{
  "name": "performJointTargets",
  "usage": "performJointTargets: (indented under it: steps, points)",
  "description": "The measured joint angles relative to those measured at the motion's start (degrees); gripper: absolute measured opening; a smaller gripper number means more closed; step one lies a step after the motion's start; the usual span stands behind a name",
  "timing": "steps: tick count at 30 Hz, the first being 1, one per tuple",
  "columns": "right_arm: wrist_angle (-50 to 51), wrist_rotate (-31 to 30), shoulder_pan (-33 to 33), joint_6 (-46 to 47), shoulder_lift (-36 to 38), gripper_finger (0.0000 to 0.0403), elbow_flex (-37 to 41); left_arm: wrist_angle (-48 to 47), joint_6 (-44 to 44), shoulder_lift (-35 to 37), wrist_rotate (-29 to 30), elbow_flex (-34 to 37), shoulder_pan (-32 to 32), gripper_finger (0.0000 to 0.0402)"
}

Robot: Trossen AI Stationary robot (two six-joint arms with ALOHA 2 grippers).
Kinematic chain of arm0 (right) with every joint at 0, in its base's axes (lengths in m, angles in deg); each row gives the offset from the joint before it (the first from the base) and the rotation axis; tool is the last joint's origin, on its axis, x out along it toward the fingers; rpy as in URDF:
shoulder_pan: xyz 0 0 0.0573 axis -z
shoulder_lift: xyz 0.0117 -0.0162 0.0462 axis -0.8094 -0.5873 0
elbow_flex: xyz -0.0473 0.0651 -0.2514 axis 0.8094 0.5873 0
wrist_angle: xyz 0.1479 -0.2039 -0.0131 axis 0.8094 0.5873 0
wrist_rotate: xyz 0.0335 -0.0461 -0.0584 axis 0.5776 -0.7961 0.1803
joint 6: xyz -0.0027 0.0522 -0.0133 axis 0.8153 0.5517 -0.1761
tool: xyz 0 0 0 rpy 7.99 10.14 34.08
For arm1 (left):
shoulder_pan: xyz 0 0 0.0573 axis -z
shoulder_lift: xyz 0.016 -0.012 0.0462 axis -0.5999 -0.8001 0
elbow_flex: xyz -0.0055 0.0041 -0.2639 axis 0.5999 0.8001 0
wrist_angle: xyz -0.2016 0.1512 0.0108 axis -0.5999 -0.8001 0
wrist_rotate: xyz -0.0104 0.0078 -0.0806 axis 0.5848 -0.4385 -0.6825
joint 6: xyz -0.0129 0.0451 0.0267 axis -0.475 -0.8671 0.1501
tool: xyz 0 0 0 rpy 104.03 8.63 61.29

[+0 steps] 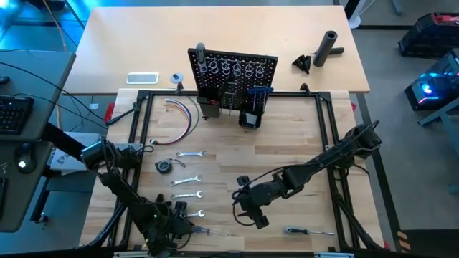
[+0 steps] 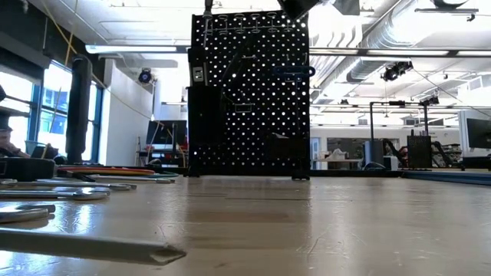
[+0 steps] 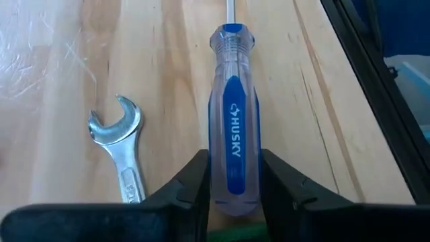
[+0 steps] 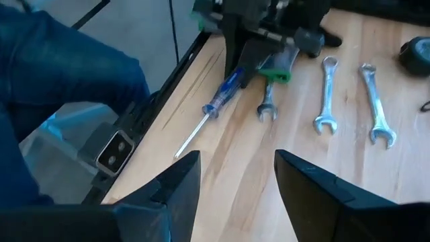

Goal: Hang tools onto peg board
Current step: Hang the transparent blue screwdriver on the black pegboard

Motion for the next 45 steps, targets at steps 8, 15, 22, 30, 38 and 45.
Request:
performJointTargets:
  steps: [8,15,22,30,38,45]
  points:
    - [-10.15,-0.25,0.05,1.19,-2.93,0.0186,0.0,-5.42,-4.21,4.76,0.13,-0.85,-2.44,0.0088]
    - [-16.02,-0.18,1.5,4.77,-7.5,0.0186,0.0,-20.02,-14.04,6.73,0.38,-8.74,-8.01,0.0088]
    - [-17.84,-2.7,4.02,11.78,-8.72,0.0186,0.0,-28.16,-27.64,6.76,0.97,-17.12,-13.4,0.0088]
    - [-17.81,-0.23,5.86,18.19,-8.72,0.0186,0.0,-36.98,-39.22,6.82,5.04,-24.11,-16.57,0.0088]
    - [-18.07,0.9,7.36,21.88,-9.69,0.0186,0.0,-37.34,-48.15,6.82,7.68,-27.04,-18.06,0.0088]
    - [-19.12,1.82,7.9,22.37,-11.37,0.0174,0.0,-37.13,-52.41,6.82,7.63,-27.74,-19.03,0.0088]
